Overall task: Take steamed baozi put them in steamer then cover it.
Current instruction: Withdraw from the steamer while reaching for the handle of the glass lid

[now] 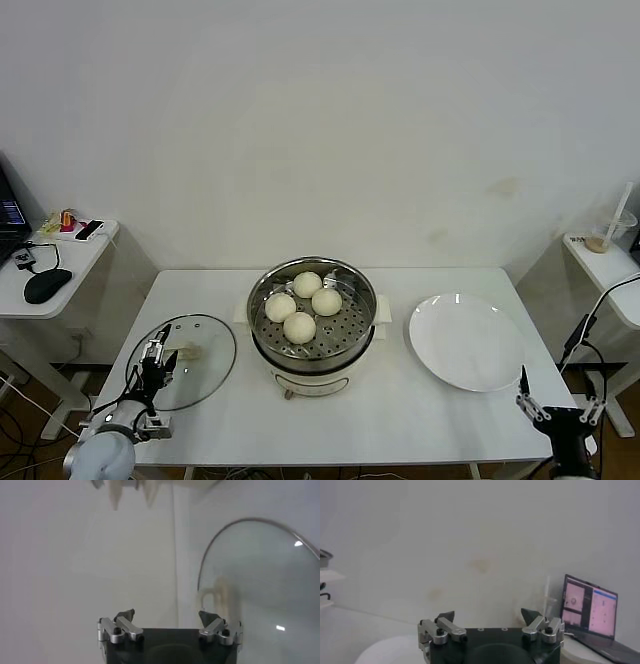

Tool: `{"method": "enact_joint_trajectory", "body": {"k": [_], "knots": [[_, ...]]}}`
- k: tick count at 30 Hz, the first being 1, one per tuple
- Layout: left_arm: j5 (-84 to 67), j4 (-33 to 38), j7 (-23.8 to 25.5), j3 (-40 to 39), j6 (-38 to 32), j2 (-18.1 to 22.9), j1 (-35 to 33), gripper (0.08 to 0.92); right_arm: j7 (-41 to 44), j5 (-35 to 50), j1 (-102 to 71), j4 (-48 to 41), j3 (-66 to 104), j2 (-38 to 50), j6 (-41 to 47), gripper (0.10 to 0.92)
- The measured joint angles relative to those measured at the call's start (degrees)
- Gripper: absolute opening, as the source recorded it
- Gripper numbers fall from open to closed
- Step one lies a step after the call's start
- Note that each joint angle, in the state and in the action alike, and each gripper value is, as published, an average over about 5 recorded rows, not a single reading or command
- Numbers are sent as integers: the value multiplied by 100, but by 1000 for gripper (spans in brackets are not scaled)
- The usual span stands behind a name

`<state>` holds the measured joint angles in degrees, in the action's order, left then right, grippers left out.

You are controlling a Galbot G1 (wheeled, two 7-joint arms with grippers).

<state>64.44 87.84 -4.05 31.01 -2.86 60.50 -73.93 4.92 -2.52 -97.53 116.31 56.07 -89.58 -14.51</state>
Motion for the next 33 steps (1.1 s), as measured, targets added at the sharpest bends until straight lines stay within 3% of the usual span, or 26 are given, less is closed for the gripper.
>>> {"method": "enact_joint_trajectory", "body": {"k": [21, 33], "knots": [[202, -735, 63, -223, 23, 103, 754, 811, -39, -119, -142, 9, 12, -69, -127, 823], [209, -892, 57, -226, -3, 143, 790, 498, -39, -120, -205, 64, -106, -83, -128, 823]]}}
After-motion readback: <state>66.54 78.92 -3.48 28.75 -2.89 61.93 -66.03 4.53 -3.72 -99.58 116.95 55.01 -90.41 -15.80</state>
